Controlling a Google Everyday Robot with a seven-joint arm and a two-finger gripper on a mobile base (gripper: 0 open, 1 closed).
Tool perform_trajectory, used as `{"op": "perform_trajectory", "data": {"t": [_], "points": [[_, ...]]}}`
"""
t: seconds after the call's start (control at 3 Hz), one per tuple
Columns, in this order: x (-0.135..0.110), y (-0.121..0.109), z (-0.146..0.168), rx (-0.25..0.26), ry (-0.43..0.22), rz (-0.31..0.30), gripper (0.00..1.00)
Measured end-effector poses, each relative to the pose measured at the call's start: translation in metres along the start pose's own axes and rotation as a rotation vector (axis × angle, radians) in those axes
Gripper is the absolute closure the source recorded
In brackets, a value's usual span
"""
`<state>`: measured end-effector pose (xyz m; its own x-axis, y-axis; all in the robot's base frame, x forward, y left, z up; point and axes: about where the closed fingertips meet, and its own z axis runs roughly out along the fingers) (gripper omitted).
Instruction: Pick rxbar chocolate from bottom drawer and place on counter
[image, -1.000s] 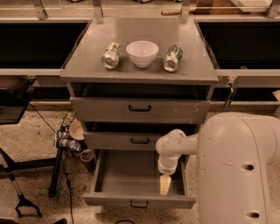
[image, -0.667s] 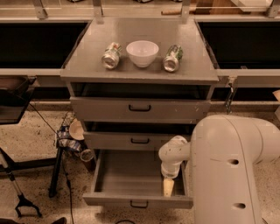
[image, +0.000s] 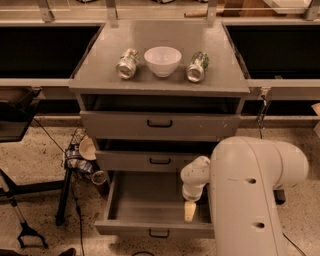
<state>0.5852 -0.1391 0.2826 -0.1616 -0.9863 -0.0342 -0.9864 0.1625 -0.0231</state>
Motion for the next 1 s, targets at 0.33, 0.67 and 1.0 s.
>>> {"op": "perform_trajectory", "data": {"t": [0.33,0.67,1.0], "points": [[-0.002,-0.034,0.037,0.019,-0.021,-0.023,0.0],[0.006,-0.066,0.075,0.049,-0.016,-0.04,0.0],[0.028,-0.076,0.106,0.071,-0.002,-0.042,0.0]]}}
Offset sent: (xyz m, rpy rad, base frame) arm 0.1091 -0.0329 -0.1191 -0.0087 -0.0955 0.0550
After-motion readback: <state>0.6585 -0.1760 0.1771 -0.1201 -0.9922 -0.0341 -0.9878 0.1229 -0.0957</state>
